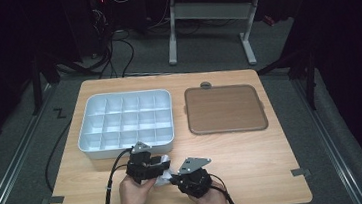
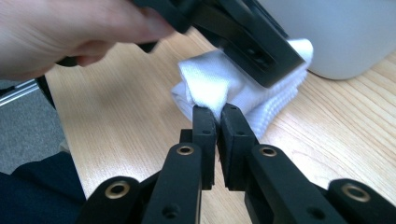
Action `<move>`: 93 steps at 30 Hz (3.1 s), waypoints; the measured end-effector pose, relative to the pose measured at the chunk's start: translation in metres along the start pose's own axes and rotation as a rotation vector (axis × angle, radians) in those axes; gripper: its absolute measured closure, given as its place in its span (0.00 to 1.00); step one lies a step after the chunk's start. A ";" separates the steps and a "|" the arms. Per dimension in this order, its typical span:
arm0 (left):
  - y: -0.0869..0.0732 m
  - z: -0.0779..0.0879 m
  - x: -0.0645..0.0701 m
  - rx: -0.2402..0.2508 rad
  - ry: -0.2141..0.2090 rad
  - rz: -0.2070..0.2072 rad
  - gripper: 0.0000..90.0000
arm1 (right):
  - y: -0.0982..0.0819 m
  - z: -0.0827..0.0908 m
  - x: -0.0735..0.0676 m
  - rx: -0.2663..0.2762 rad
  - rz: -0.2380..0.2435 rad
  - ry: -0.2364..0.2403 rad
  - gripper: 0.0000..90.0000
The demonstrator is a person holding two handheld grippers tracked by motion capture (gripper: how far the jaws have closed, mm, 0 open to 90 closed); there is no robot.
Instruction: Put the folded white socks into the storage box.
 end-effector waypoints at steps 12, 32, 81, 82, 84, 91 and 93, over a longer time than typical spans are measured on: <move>0.011 0.015 0.004 0.036 -0.042 0.028 0.55 | -0.006 -0.002 0.005 0.002 -0.029 -0.003 0.97; 0.004 0.023 -0.024 0.104 0.039 0.000 0.55 | -0.015 -0.004 0.015 -0.008 -0.069 -0.003 0.96; -0.015 0.001 -0.027 0.050 0.116 -0.138 0.56 | 0.003 -0.010 0.043 -0.031 -0.034 -0.118 0.95; -0.015 0.000 -0.026 0.051 0.118 -0.142 0.56 | 0.007 -0.007 0.040 -0.018 -0.015 -0.122 0.94; -0.015 0.000 -0.026 0.049 0.119 -0.141 0.56 | 0.010 -0.003 0.036 -0.014 -0.004 -0.120 0.92; -0.014 0.002 -0.024 0.049 0.121 -0.143 0.55 | 0.029 0.002 0.022 0.032 -0.018 -0.051 0.83; -0.014 0.001 -0.023 0.051 0.119 -0.140 0.55 | 0.030 0.002 0.021 0.035 -0.017 -0.047 0.81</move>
Point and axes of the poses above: each handheld gripper's, and its own axes: z roughly backward along the jaws, y roughly out of its top, x roughly to its right, the point moved 8 cm from there along -z, roughly forward along the jaws, and after that the axes turned 7 degrees about y, right-handed, at the moved point
